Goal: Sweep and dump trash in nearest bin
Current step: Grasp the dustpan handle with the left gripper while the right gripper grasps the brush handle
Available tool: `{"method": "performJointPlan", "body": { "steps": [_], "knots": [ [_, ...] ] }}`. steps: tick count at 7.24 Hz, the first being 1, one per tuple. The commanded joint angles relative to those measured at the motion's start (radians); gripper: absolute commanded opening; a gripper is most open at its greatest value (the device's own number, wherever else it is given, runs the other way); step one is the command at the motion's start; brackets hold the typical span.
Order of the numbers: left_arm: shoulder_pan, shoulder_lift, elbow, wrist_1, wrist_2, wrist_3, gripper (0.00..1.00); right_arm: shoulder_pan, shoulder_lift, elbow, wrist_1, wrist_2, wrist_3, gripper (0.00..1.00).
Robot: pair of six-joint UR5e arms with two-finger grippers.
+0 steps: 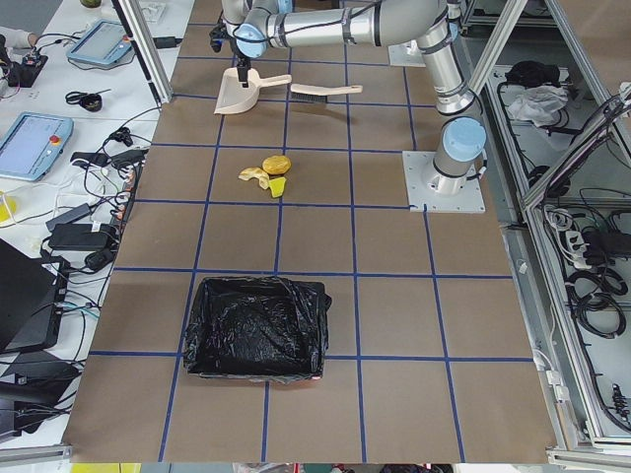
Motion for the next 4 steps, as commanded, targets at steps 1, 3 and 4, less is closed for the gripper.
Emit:
{"method": "performJointPlan", "body": {
  "steps": [1,3,4],
  "knots": [
    [-0.048,-0.038,0.004,0.029,-0.009,-0.058,0.92,0.127,-0.016,0.173,-0.25,-0.011,0.153,0.95],
    [-0.088,-0.029,-0.067,0.034,-0.024,-0.051,0.84,0.242,0.087,0.193,-0.375,-0.014,0.33,0.97],
    [-0.099,-0.021,-0.133,0.078,-0.024,-0.057,0.83,0.294,0.14,0.193,-0.429,-0.015,0.391,0.96]
  ]
}}
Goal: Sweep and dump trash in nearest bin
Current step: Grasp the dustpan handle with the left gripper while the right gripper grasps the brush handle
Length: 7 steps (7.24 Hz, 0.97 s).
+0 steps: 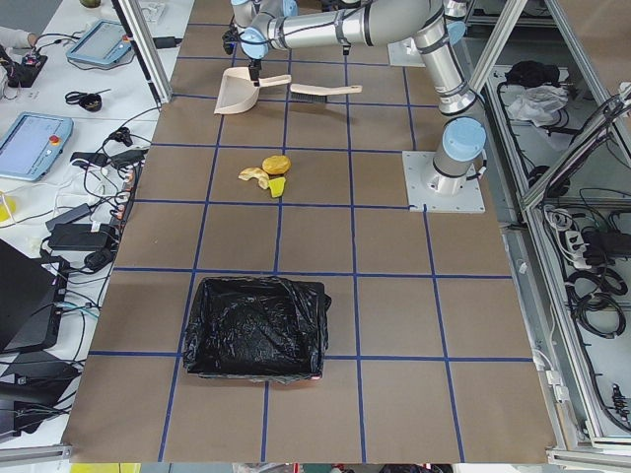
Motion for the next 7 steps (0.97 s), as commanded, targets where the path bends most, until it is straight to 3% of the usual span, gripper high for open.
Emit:
{"method": "performJointPlan", "body": {
  "steps": [1,3,5,7],
  "knots": [
    [-0.029,0.014,-0.121,0.103,-0.001,-0.009,0.81,0.096,0.112,0.009,-0.101,0.002,0.131,0.94],
    [-0.046,0.049,-0.131,0.101,-0.004,-0.007,0.79,0.124,0.17,0.015,-0.125,0.014,0.145,0.91],
    [-0.05,0.046,-0.155,0.101,0.005,0.004,0.53,0.142,0.223,0.015,-0.128,0.017,0.152,0.84],
    [-0.05,0.048,-0.166,0.116,0.005,0.007,0.52,0.144,0.237,0.015,-0.128,0.046,0.152,0.75]
  ]
}}
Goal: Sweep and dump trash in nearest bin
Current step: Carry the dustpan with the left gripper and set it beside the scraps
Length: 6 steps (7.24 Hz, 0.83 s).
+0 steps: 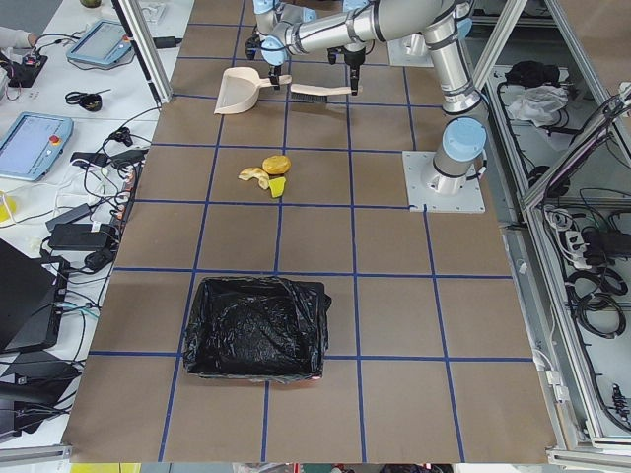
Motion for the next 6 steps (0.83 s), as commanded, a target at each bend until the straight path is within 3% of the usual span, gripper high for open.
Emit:
{"method": "performJointPlan", "body": {
  "steps": [1,2,3,5,6],
  "knots": [
    [0.0,0.001,-0.003,0.008,0.001,0.01,0.4,0.002,0.012,-0.001,-0.001,0.025,0.0,0.67],
    [0.0,0.004,-0.001,0.006,0.001,0.013,0.08,0.002,0.014,-0.002,-0.001,0.025,0.0,0.56],
    [0.0,0.007,-0.003,0.005,0.002,0.021,0.0,0.002,0.014,-0.002,-0.001,0.025,0.0,0.42],
    [0.013,0.036,0.007,-0.007,0.007,0.087,0.0,0.002,0.004,-0.002,-0.001,0.025,0.004,0.1],
    [0.063,0.068,0.005,-0.015,0.018,0.136,0.0,0.002,0.001,-0.002,-0.001,0.025,0.014,0.02]
  ]
}}
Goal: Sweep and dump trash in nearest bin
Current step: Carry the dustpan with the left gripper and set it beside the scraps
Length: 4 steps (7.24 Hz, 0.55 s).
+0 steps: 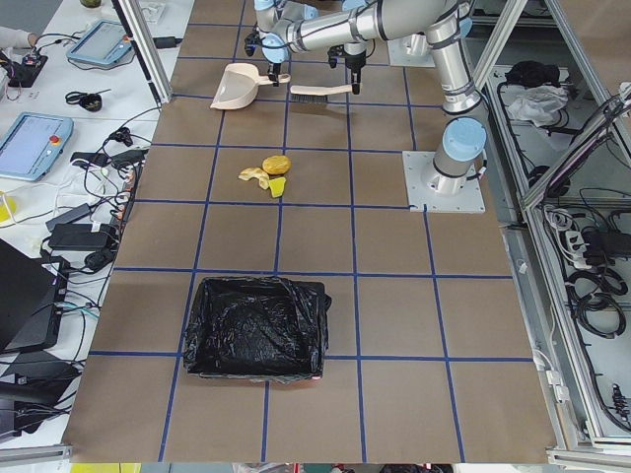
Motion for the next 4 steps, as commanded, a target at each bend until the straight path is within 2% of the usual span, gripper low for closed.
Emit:
{"method": "performJointPlan", "body": {
  "steps": [1,2,3,4],
  "knots": [
    [0.122,0.062,0.001,-0.045,0.015,0.125,0.0,-0.002,-0.013,-0.005,-0.001,-0.006,0.018,0.0],
    [0.182,0.093,0.001,-0.089,0.019,0.249,0.0,0.0,-0.03,-0.005,0.008,-0.019,0.021,0.0],
    [0.233,0.116,-0.003,-0.13,0.082,0.363,0.0,-0.002,-0.037,-0.005,0.014,-0.019,0.033,0.0],
    [0.268,0.132,-0.012,-0.143,0.107,0.432,0.0,0.0,-0.037,-0.005,0.014,-0.017,0.035,0.0]
  ]
}}
